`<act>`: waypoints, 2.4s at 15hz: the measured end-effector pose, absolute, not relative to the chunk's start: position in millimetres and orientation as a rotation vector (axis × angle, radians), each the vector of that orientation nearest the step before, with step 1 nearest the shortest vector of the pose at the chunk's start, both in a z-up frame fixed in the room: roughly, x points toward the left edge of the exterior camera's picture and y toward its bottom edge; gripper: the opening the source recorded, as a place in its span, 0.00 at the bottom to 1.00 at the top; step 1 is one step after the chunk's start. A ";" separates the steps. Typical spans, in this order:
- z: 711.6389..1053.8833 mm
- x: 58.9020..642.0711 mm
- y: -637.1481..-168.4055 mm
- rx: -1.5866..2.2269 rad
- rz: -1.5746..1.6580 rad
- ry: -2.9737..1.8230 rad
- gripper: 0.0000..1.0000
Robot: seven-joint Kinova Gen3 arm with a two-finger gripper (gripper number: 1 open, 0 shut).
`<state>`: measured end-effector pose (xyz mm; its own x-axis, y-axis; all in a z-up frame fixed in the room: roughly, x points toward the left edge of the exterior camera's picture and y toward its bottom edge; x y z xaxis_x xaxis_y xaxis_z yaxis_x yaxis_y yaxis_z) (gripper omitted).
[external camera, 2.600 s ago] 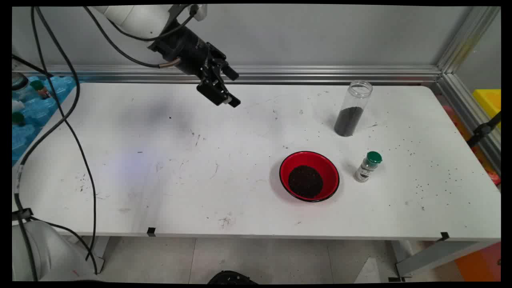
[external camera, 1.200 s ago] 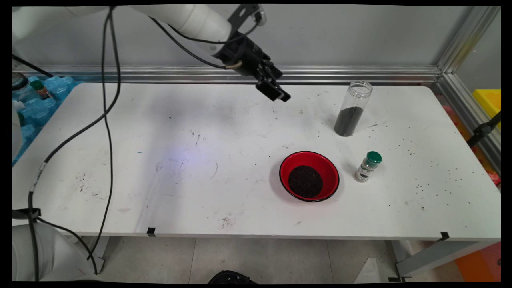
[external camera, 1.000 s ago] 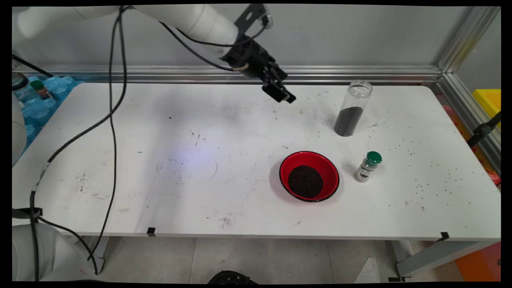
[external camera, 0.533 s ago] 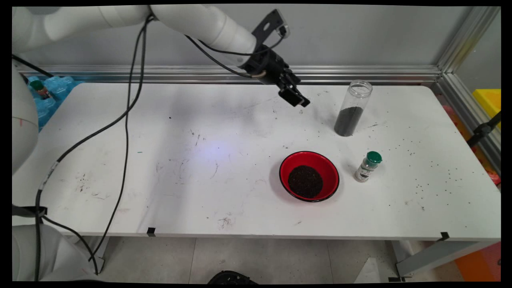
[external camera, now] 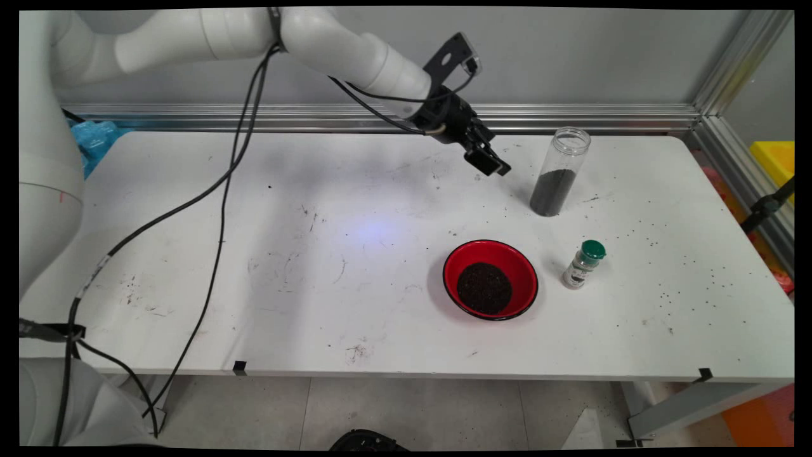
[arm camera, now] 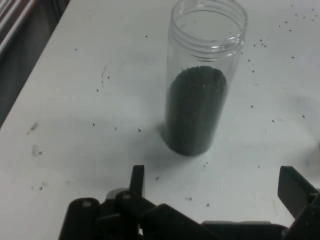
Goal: Pick up the black seasoning powder from the table
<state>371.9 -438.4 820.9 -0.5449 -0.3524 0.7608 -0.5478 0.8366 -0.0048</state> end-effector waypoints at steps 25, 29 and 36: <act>738.7 312.8 -496.1 0.620 0.270 -2.086 1.00; 731.5 308.2 -498.9 0.616 0.257 -2.072 1.00; 721.5 300.6 -501.8 0.605 0.235 -2.054 1.00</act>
